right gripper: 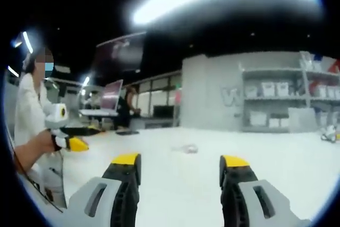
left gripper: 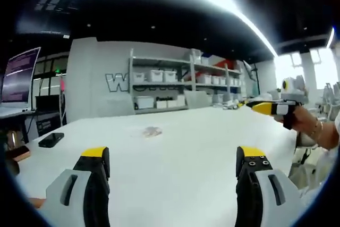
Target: Open the resealable bag by pulling the two sides of the seal apart until the entire bag opening is separated and visibly accessible.
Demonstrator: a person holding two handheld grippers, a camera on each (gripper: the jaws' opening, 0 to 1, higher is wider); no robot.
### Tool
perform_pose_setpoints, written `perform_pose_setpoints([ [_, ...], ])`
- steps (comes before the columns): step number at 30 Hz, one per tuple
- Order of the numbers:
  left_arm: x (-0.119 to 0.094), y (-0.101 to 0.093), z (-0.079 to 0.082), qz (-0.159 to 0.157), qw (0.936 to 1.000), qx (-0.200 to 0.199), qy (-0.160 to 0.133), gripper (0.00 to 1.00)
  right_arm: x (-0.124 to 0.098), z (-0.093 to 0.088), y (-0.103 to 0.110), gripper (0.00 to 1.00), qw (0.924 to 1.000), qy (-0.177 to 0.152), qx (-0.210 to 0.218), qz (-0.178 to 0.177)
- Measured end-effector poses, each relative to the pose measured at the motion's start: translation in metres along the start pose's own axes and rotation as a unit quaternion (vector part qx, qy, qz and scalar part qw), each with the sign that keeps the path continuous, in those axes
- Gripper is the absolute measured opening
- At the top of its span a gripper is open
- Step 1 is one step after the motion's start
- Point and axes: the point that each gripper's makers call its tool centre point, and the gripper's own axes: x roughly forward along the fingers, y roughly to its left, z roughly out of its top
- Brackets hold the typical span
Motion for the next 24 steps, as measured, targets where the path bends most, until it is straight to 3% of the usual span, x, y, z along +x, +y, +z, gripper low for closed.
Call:
perform_pose_setpoints([
  [8,0.0,-0.005,-0.004,-0.004,1.0,0.0,0.006,0.98,-0.001,-0.006,0.003,0.51,0.9998,0.013,-0.015,0.006],
  [24,0.001,-0.01,-0.005,-0.012,0.9999,0.003,0.011,0.97,0.002,-0.008,0.007,0.51,0.9996,0.019,-0.016,0.016],
])
